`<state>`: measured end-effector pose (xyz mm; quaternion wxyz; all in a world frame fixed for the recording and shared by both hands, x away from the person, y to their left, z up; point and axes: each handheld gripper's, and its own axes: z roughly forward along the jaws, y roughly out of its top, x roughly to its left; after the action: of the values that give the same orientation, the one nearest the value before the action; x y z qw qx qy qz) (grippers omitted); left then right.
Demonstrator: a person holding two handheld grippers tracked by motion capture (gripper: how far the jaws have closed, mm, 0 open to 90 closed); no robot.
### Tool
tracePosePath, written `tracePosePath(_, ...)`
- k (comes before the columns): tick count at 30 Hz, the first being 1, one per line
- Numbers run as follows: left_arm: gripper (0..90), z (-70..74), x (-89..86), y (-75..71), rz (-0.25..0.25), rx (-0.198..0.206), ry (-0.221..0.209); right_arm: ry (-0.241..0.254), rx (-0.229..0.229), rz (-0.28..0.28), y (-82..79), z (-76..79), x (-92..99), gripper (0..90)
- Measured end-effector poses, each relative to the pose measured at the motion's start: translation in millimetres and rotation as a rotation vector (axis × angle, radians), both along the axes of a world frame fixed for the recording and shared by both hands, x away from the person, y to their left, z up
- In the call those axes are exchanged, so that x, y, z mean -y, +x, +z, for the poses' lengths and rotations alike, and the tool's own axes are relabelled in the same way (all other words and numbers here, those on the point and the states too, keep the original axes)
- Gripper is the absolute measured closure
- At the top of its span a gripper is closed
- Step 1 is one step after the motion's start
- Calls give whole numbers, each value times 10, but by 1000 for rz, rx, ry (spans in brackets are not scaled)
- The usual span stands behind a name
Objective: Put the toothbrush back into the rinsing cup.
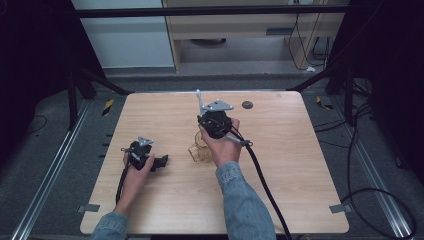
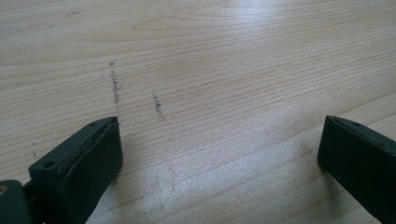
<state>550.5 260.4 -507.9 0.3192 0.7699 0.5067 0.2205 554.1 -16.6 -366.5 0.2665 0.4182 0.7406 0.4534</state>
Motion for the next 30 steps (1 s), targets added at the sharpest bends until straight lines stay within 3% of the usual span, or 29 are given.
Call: tracePosePath(30,0,1,-1,1,-3,-2,3,-24,-62,-2,31,-294,20,678)
